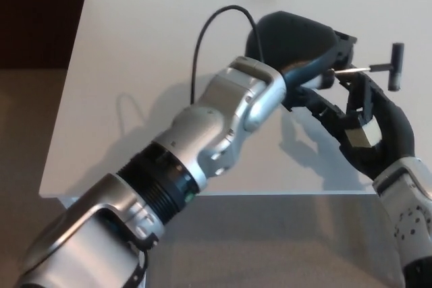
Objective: The robot walks towards a desk on which an air pump is kept in the middle. It lifts it up and holds it with its left hand and uses its right hand to compress it by pushing its handle inwards.
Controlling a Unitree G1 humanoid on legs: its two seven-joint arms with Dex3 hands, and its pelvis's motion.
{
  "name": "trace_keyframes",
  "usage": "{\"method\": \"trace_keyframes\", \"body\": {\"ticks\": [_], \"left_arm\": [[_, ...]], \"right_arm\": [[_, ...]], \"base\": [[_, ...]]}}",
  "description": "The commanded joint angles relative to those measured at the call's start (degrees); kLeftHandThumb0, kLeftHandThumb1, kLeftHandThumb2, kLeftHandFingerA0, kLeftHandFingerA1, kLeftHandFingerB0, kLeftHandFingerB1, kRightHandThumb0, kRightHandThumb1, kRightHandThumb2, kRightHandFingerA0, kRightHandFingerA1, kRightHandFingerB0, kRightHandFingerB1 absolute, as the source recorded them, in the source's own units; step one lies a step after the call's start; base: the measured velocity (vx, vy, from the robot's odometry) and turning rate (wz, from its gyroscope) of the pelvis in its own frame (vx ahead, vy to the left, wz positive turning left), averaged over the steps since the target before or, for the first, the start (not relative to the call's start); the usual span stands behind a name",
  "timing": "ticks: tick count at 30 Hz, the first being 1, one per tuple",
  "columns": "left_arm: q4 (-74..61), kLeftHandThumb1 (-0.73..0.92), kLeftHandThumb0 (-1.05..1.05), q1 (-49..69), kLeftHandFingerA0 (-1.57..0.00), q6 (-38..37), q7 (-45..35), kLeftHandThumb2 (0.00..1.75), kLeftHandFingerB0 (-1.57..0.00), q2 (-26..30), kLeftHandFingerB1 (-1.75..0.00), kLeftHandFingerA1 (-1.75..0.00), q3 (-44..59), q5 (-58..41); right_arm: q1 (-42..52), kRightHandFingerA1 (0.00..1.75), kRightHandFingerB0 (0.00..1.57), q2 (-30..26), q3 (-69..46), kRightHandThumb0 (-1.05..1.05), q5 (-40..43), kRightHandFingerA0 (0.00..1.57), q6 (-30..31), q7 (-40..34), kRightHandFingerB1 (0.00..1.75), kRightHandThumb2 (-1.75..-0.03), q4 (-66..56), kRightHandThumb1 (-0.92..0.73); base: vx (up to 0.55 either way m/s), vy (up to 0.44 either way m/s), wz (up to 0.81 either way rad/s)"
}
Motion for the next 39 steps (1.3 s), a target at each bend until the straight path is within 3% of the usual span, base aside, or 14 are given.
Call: {"method": "trace_keyframes", "body": {"ticks": [1, 9, 10, 15, 22, 25, 26, 31, 32, 34, 35, 36, 37, 39], "left_arm": [[-4.2, 0.72, -0.46, -1.0, -0.87, -0.5, -3.5, 0.85, -0.62, 5.9, -0.91, -1.41, 5.1, -2.9], [-7.8, 0.58, -0.23, -1.3, -0.75, -2.5, -6.4, 0.58, -0.67, 12.2, -0.54, -1.59, 7.1, -3.1], [-8.5, 0.66, -0.20, -0.7, -0.71, -2.9, -6.5, 0.58, -0.67, 13.1, -0.59, -1.62, 7.5, -3.4], [-10.4, 0.79, -0.25, 1.9, -0.72, -4.2, -5.8, 0.62, -0.66, 15.6, -0.87, -1.69, 8.2, -3.9], [-12.3, 0.68, -0.22, 5.4, -0.75, -5.8, -6.8, 0.63, -0.74, 18.8, -0.73, -1.51, 6.8, -2.9], [-12.9, 0.66, -0.27, 6.9, -0.76, -7.6, -5.8, 0.59, -0.70, 19.6, -0.85, -1.55, 6.2, -2.6], [-13.3, 0.77, -0.34, 8.1, -0.72, -8.5, -5.5, 0.65, -0.61, 19.6, -1.13, -1.64, 6.2, -3.4], [-14.4, 0.72, -0.33, 10.5, -0.69, -9.6, -5.5, 0.62, -0.53, 19.4, -1.26, -1.65, 5.9, -4.0], [-14.7, 0.63, -0.26, 10.7, -0.76, -9.4, -6.2, 0.59, -0.64, 19.3, -0.82, -1.55, 5.5, -3.8], [-15.0, 0.63, -0.26, 10.9, -0.76, -9.3, -7.1, 0.59, -0.64, 19.0, -0.82, -1.55, 5.2, -3.4], [-15.0, 0.67, -0.27, 11.3, -0.77, -9.7, -6.6, 0.61, -0.70, 18.5, -0.78, -1.63, 5.1, -3.6], [-15.0, 0.67, -0.27, 11.6, -0.77, -10.0, -6.0, 0.61, -0.70, 18.2, -0.78, -1.63, 5.2, -3.8], [-15.1, 0.75, -0.31, 11.7, -0.77, -9.9, -6.1, 0.66, -0.67, 17.9, -0.71, -1.52, 4.7, -3.4], [-15.2, 0.75, -0.31, 11.7, -0.77, -9.8, -6.3, 0.66, -0.67, 17.7, -0.71, -1.52, 4.4, -3.0]], "right_arm": [[3.9, 0.36, 0.09, -3.2, -1.9, -0.88, 0.5, 0.10, 0.6, 1.5, 0.22, -1.15, -0.5, -0.81], [6.0, 0.26, 0.05, -5.3, -3.3, -0.83, 0.9, 0.08, 0.6, 3.3, 0.21, -0.74, 1.3, -0.92], [6.3, 0.28, 0.07, -5.7, -3.7, -0.87, 1.2, 0.07, 0.5, 3.9, 0.17, -1.16, 2.0, -0.82], [6.1, 0.26, 0.07, -6.8, -4.6, -0.89, 1.7, 0.07, -0.3, 5.2, 0.16, -1.16, 3.6, -0.82], [3.5, 0.29, 0.07, -7.9, -6.4, -0.89, 2.9, 0.08, 0.2, 4.1, 0.17, -1.16, 3.2, -0.82], [1.8, 0.30, 0.08, -8.1, -6.7, -0.89, 3.2, 0.09, 0.6, 3.6, 0.18, -1.15, 2.2, -0.81], [0.6, 0.31, 0.09, -8.1, -6.5, -0.89, 3.2, 0.10, 1.1, 3.2, 0.21, -1.15, 1.5, -0.81], [-2.4, 0.30, 0.09, -8.3, -5.9, -0.89, 2.8, 0.09, 1.9, 3.1, 0.21, -1.13, -0.1, -0.80], [-3.5, 0.32, 0.09, -8.5, -5.5, -0.88, 2.4, 0.09, 2.2, 2.8, 0.23, -1.13, -0.5, -0.80], [-4.5, 0.32, 0.09, -8.7, -5.1, -0.88, 1.9, 0.09, 2.7, 2.5, 0.23, -1.13, -0.9, -0.80], [-6.0, 0.27, 0.09, -8.7, -4.6, -0.82, 1.6, 0.12, 3.2, 1.8, 0.22, -0.72, -1.3, -0.92], [-6.9, 0.27, 0.09, -8.6, -4.3, -0.82, 1.4, 0.12, 3.6, 1.3, 0.22, -0.72, -1.6, -0.92], [-8.4, 0.42, 0.04, -8.2, -3.9, -0.76, 1.2, 0.05, 4.0, 0.5, 0.30, -1.12, -2.0, -0.74], [-9.4, 0.42, 0.04, -7.9, -3.5, -0.76, 1.1, 0.05, 4.4, -0.1, 0.30, -1.12, -2.2, -0.74]], "base": [[0.00, 0.000, 0.00], [0.00, 0.000, 0.00], [0.00, 0.000, 0.00], [0.00, 0.000, 0.00], [0.00, 0.000, 0.00], [0.00, 0.000, 0.00], [0.00, 0.000, 0.00], [0.00, 0.000, 0.00], [0.00, 0.000, 0.00], [0.00, 0.000, 0.00], [0.00, 0.000, 0.00], [0.00, 0.000, 0.00], [0.00, 0.000, 0.00], [0.00, 0.000, 0.00]]}}
